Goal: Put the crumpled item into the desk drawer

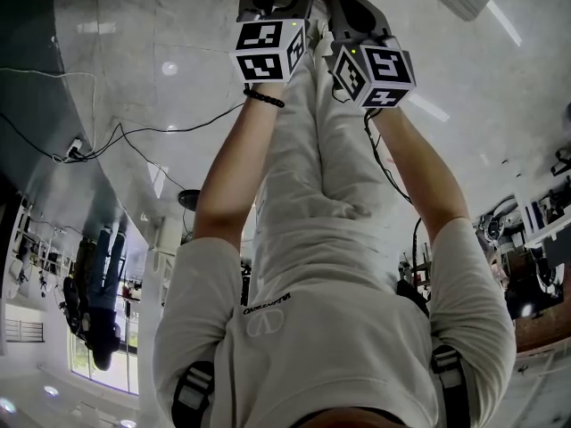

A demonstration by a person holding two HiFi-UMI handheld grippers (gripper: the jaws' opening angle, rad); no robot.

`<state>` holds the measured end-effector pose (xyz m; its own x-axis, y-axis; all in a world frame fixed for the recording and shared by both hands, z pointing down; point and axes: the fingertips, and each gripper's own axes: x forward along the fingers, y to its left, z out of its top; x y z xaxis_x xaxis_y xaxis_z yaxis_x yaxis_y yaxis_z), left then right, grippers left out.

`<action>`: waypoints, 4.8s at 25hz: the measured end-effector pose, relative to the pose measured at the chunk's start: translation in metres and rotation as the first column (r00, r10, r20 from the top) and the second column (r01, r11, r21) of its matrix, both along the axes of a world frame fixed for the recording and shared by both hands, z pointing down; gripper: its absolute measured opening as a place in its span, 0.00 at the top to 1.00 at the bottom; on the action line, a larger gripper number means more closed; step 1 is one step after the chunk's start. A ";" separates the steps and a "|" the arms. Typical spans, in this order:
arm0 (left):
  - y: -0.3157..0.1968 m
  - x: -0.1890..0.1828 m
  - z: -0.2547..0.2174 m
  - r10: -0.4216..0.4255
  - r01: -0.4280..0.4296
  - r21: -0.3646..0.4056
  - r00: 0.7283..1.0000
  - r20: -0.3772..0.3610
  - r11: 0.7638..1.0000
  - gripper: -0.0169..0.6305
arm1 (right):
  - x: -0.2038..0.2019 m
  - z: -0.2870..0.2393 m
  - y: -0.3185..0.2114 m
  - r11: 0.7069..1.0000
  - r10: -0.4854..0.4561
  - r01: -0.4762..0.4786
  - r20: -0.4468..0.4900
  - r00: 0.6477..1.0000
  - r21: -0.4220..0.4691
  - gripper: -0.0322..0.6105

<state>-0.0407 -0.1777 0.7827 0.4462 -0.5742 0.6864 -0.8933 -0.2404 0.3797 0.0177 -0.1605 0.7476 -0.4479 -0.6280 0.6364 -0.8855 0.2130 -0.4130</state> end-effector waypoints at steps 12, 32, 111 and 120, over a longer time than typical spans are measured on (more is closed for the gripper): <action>0.002 0.003 -0.036 0.019 -0.019 0.043 1.000 -0.001 0.999 0.68 | 0.005 -0.032 0.012 1.000 -0.003 0.003 0.000 1.000 0.019 0.95; 0.005 -0.024 -0.083 0.008 -0.012 0.088 0.999 0.039 0.996 0.88 | 0.005 -0.083 0.015 0.999 -0.010 0.010 -0.001 1.000 0.048 0.95; 0.038 -0.117 -0.619 -0.117 0.121 0.762 0.991 -0.060 0.636 0.97 | 0.200 -0.580 0.046 0.790 0.199 -0.178 0.029 0.980 0.587 0.95; 0.040 -0.114 -0.619 -0.111 0.119 0.764 0.992 -0.062 0.635 0.97 | 0.201 -0.582 0.045 0.783 0.208 -0.196 0.048 0.977 0.590 0.95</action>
<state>-0.1549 -0.1379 0.1638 0.3434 -0.9389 -0.0250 -0.9318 -0.3439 0.1163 0.2186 -0.1158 0.1654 -0.2604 -0.9579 0.1206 -0.9420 0.2247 -0.2495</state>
